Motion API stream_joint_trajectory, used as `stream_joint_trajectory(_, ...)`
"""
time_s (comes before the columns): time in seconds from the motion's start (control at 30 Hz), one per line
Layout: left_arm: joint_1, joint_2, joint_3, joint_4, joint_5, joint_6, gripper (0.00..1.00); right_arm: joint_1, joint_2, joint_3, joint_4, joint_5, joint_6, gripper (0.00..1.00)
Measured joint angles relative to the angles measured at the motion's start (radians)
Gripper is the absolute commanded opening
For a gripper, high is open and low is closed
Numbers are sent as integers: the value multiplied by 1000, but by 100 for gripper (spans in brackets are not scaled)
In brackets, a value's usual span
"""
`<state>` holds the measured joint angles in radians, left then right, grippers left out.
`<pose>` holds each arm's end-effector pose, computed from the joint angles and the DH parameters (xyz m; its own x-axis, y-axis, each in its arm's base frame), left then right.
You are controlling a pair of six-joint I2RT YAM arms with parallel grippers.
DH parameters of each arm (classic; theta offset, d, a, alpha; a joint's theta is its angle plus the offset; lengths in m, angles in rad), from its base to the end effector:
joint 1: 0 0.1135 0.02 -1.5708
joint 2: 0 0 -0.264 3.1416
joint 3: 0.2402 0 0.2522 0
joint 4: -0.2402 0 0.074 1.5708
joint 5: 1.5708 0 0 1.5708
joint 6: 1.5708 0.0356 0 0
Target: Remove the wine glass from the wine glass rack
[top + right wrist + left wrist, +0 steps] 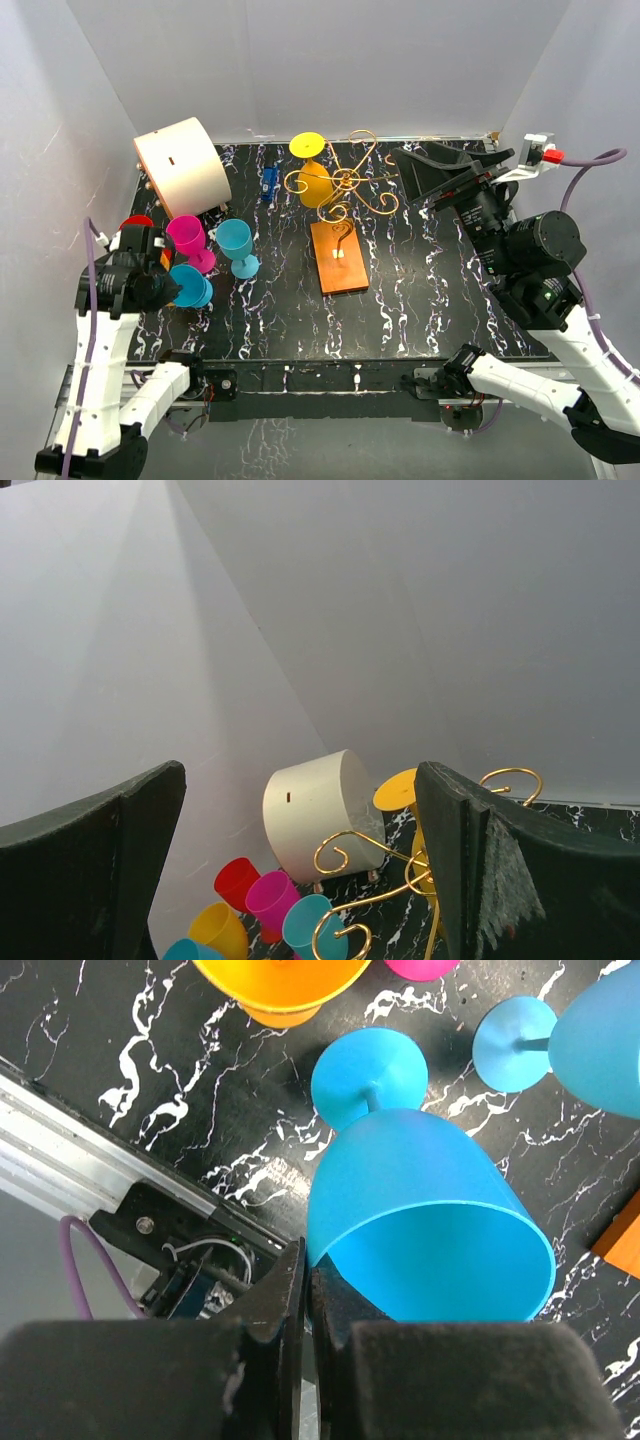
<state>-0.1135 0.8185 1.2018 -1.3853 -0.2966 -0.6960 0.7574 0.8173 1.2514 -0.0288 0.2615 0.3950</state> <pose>0.1031 -0.0013 0.3625 -0.6116 -0.5474 -0.5712 -0.5736 0.8041 -0.1564 0.1051 0.0867 0.5062 0.0755 0.5830 -0.8090 -0.5635 0.6943 0.4477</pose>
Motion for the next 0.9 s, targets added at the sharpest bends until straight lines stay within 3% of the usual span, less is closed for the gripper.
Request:
stream_joint_trajectory(0.4,0,122,-95,187,-5,51,0,0,-4,2,-7,17,-19,98)
stream_joint_trajectory(0.9,0,226,-134,290,-54,76,1,0,-7,-4,-21,51,-55,98)
